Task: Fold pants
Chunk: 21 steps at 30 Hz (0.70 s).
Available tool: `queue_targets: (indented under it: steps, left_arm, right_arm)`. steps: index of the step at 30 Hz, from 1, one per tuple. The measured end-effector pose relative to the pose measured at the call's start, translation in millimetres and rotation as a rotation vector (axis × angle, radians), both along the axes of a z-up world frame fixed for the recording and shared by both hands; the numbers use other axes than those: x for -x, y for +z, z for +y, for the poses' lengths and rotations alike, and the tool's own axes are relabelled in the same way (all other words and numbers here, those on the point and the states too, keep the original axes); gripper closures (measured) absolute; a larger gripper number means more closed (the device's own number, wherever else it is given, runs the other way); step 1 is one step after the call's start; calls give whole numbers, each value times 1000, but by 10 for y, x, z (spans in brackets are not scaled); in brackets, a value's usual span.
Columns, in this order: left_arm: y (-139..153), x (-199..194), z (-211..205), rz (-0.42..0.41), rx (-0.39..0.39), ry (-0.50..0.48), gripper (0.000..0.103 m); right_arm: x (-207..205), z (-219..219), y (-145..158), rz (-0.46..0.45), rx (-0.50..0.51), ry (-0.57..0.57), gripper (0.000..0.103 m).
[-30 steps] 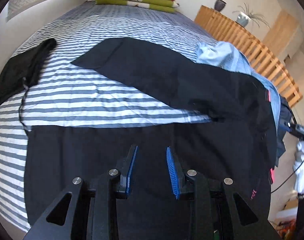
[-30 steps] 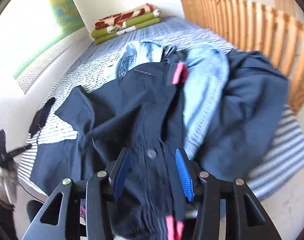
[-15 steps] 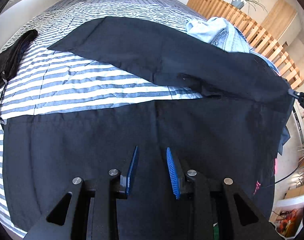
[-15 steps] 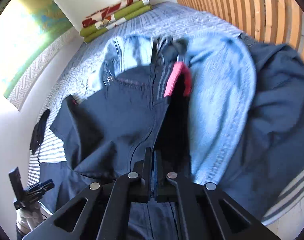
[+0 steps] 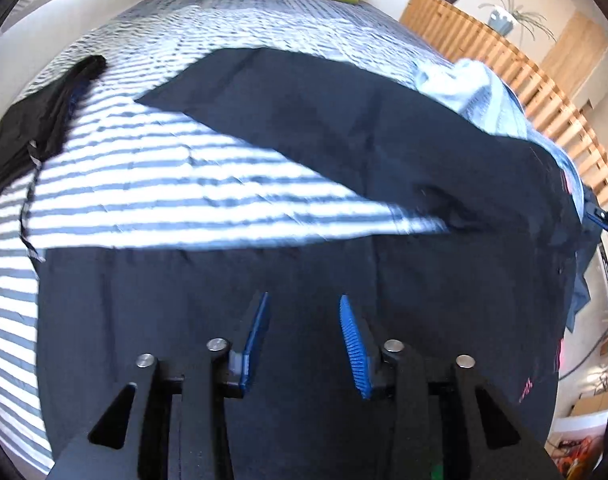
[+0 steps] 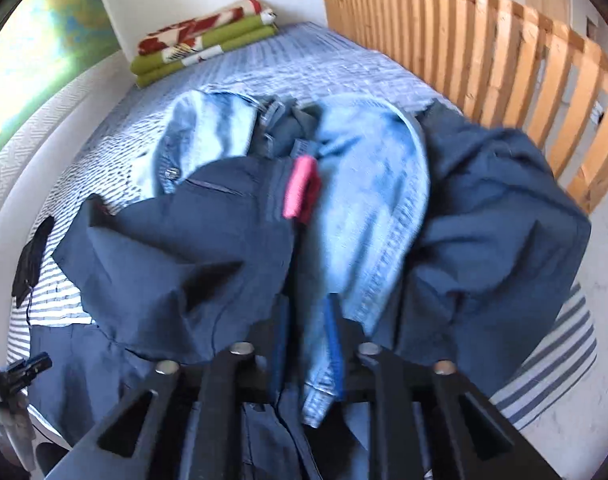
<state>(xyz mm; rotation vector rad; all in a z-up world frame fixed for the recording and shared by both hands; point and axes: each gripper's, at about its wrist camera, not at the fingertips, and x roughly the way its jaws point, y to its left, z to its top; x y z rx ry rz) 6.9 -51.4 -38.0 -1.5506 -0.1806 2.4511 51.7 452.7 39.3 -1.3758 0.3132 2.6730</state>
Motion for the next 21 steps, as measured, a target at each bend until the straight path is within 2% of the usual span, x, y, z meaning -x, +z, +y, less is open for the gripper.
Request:
queue_targets:
  steps: [1, 3, 8, 10, 12, 15, 19, 20, 21]
  left_arm:
    - [58, 73, -70, 14, 11, 14, 52]
    - [185, 249, -217, 37, 23, 41, 50]
    - [462, 866, -499, 83, 70, 100, 40]
    - [493, 1122, -607, 78, 36, 128, 40]
    - [464, 1373, -701, 69, -4, 168, 38]
    - [301, 1776, -740, 29, -19, 212, 34]
    - [-51, 2166, -721, -13, 4, 243, 33]
    - [-161, 2231, -718, -22, 16, 251, 33]
    - [-247, 2282, -715, -34, 21, 260, 33]
  right_arm:
    - [38, -45, 46, 16, -19, 19, 65]
    - [140, -104, 82, 27, -38, 30, 57]
    - [525, -29, 44, -6, -30, 38, 56]
    - [641, 66, 30, -9, -25, 24, 56]
    - [753, 156, 11, -17, -26, 16, 55]
    - [892, 295, -17, -27, 19, 19, 52]
    - [1060, 431, -109, -52, 107, 11, 53]
    - [1079, 440, -122, -50, 122, 10, 61]
    - [1104, 431, -134, -58, 109, 6, 77]
